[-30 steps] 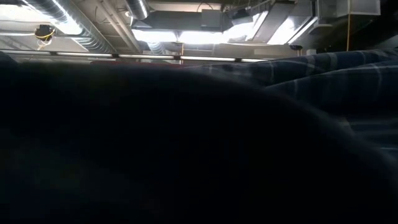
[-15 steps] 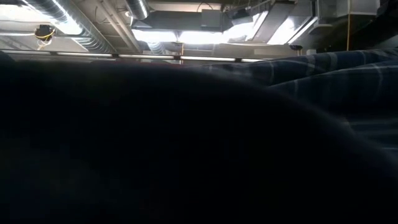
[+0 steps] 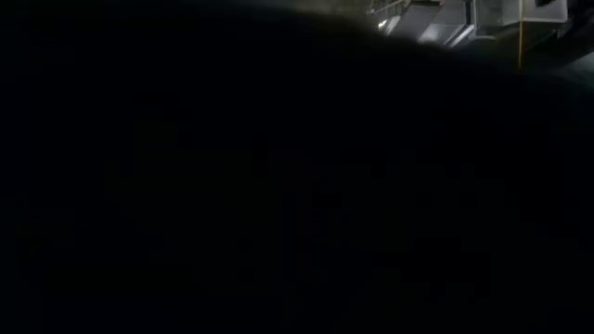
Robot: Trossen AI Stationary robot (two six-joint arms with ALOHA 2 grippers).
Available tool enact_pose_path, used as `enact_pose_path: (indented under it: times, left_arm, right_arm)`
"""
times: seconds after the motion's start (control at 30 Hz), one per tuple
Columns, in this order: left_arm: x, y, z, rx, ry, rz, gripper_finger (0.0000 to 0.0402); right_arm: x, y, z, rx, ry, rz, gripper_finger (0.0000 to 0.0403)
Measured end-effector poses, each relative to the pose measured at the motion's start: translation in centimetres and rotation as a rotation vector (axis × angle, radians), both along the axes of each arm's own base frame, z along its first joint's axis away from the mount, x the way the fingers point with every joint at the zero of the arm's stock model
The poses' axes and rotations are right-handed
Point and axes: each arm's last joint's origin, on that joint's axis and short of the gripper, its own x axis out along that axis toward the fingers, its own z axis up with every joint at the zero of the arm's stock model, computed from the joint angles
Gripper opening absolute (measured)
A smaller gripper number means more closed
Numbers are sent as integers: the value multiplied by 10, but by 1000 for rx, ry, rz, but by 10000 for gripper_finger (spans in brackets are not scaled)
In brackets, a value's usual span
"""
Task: Fold Laundry from Bin
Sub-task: Fold the blue shirt
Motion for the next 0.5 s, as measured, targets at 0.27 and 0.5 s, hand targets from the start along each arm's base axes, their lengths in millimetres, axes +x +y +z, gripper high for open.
enact_pose_path:
  times: [0.27, 0.5]
  left_arm:
    - [-1, -1, -1, 66, -102, -26, 119]
    - [2, 0, 0, 111, -200, -18, 120]
  right_arm:
    - [4, -11, -22, 50, 57, -58, 167]
    - [6, -13, -26, 93, 84, -77, 164]
